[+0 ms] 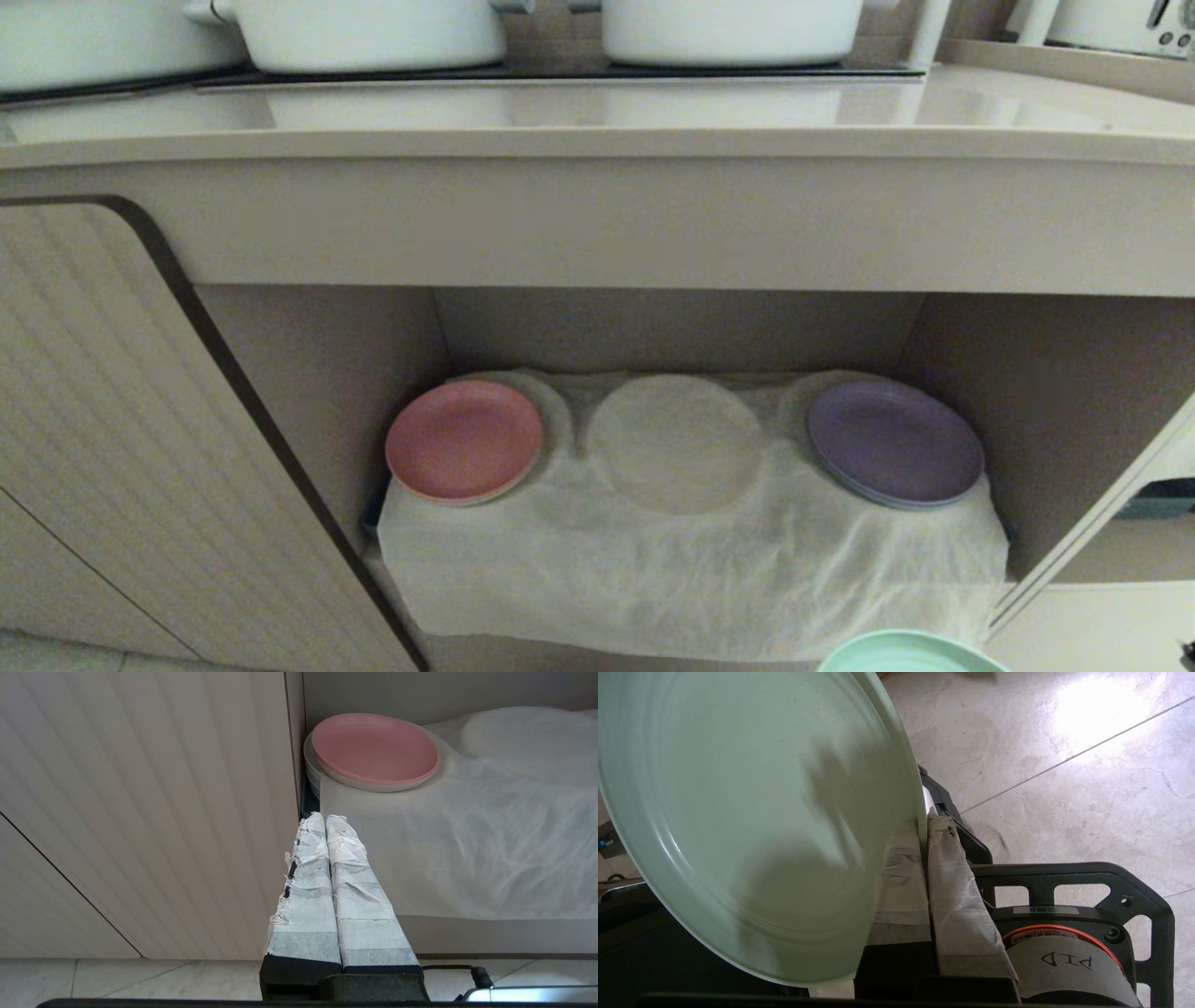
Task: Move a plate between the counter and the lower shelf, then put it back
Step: Put the plate
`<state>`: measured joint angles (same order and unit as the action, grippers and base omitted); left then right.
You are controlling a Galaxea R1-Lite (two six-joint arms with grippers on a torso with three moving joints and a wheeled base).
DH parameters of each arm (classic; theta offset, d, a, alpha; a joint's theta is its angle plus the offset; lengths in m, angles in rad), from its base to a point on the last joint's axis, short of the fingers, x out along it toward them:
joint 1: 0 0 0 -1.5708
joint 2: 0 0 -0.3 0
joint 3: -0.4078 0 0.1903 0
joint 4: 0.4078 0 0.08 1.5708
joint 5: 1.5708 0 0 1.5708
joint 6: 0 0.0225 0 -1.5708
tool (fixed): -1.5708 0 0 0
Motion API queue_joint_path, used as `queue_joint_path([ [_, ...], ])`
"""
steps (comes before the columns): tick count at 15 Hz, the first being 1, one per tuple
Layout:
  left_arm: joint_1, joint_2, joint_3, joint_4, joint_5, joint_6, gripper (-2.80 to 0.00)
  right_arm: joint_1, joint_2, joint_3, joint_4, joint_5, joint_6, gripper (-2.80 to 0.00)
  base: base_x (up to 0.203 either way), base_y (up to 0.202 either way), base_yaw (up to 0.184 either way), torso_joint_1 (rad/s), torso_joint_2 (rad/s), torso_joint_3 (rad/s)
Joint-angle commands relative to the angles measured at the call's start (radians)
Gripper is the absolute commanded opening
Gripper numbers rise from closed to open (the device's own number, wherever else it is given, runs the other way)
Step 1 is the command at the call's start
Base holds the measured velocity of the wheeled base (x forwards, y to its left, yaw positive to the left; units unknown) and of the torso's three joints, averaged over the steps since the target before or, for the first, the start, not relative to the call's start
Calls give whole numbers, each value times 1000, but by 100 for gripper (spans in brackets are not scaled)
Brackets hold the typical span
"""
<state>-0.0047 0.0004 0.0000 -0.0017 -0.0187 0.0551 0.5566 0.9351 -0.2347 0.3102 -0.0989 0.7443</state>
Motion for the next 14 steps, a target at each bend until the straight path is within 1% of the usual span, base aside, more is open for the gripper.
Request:
queue_joint_path([
  [1,0,0,0,-1,0,0,-280,5,2,-2,1,-1,4,-280,0,0,0,51,-215,-178],
  [4,0,0,0,-1,0,0,-280,6,2,-2,1,-1,4,-280,0,0,0,70,-249,-261],
  [14,0,1,0,-1,0,0,-280,11,2,-2,1,-1,4,-280,0,0,0,181,-497,-292],
])
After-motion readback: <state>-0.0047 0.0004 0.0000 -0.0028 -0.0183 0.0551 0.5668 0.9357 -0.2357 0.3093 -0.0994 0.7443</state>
